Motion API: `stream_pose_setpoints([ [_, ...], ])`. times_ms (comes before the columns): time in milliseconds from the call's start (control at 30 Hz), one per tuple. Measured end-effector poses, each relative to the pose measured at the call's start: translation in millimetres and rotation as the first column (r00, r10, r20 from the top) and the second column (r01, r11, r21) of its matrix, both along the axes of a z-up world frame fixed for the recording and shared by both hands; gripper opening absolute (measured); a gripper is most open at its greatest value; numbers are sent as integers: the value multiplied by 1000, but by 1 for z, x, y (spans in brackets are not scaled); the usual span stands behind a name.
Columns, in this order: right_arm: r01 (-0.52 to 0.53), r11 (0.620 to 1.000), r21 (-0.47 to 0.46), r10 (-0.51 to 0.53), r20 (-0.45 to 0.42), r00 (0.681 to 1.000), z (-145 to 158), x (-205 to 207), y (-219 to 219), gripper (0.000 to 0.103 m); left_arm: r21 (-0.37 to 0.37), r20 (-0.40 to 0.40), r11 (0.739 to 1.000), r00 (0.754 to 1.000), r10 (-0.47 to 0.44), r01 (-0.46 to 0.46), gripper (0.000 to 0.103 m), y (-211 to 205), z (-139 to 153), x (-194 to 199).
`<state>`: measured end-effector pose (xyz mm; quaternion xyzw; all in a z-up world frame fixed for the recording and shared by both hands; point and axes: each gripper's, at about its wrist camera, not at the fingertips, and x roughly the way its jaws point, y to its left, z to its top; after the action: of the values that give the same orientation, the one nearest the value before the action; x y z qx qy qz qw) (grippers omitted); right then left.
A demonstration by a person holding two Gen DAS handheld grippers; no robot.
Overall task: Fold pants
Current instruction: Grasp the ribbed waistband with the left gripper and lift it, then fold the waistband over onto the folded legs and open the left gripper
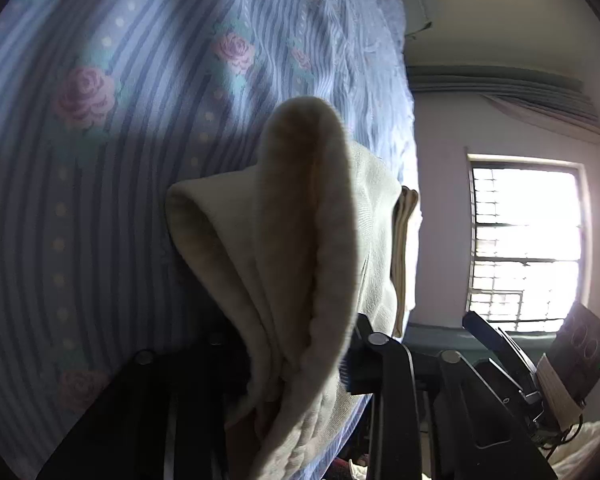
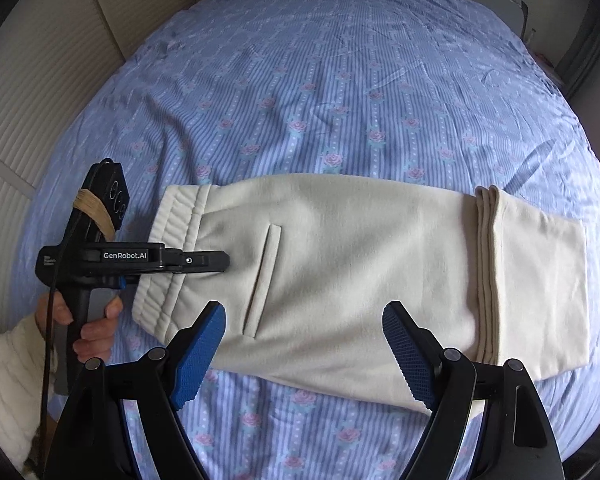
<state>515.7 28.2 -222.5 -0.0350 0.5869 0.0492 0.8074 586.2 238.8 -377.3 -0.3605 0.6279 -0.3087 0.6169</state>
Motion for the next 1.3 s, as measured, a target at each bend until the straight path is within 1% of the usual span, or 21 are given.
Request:
stream_pose_setpoints([
  [67,20,1000,-2,-20,4,1000,2,-3,-9,82,65,32,998,999,4,-6,26,-1,20,-2],
  [100,32,999,0,-32,6,999,4,-4,-14,82,82,48,996,999,17,-21,25,-1,33,-3],
  [200,68,998,1,-68,20,997,11,-13,-33,82,79,114,991,988,99,-109,25,2,79,-10],
  [267,98,995,9,-98,30,995,17,-19,-48,82,127,178,982,977,114,-138,25,-5,112,-12],
  [300,115,993,16,-116,33,993,20,-22,-57,82,167,199,976,974,106,-140,25,-13,126,-13],
  [367,152,988,26,-153,38,987,25,-29,-73,82,257,206,957,975,79,-132,25,-33,151,-14],
  [433,182,983,37,-184,48,982,32,-35,-90,82,268,206,955,976,73,-128,24,-47,170,-14],
  [467,197,980,41,-199,55,979,36,-39,-97,82,258,222,959,973,59,-117,24,-54,182,-13],
  [500,209,977,51,-212,63,975,41,-43,-105,82,256,244,961,969,43,-107,24,-58,189,-18],
  [533,219,974,63,-223,73,972,47,-47,-113,82,274,263,957,965,24,-98,24,-66,200,-18],
  [600,234,969,85,-241,95,966,61,-54,-127,82,336,281,938,960,-15,-83,24,-80,218,-16],
  [700,243,963,118,-260,151,954,86,-64,-148,82,380,287,921,957,-32,-83,24,-101,242,-12],
  [767,247,959,136,-270,199,942,105,-71,-163,82,439,307,894,950,-53,-92,24,-131,259,-13],
  [867,237,958,162,-274,265,925,130,-79,-192,82,538,313,836,946,-80,-107,24,-173,279,-18],
  [933,222,959,175,-266,296,917,142,-83,-212,82,595,326,795,939,-106,-117,24,-206,291,-22],
  [1000,206,961,183,-256,322,911,152,-87,-236,82,630,333,766,935,-118,-128,24,-233,298,-26],
  [1033,196,962,191,-251,333,909,156,-89,-249,82,645,329,752,938,-113,-135,24,-245,300,-29],
  [1100,181,963,202,-241,334,911,160,-91,-274,82,667,327,730,939,-109,-148,25,-273,296,-30],
  [1167,174,961,214,-238,327,914,160,-92,-301,82,701,332,695,936,-119,-161,25,-304,298,-34],
  [1233,165,960,227,-234,319,919,157,-92,-331,82,717,339,675,934,-117,-176,25,-328,293,-35],
  [1300,155,961,229,-223,308,925,154,-93,-358,82,723,344,664,933,-102,-193,25,-353,291,-37],
])
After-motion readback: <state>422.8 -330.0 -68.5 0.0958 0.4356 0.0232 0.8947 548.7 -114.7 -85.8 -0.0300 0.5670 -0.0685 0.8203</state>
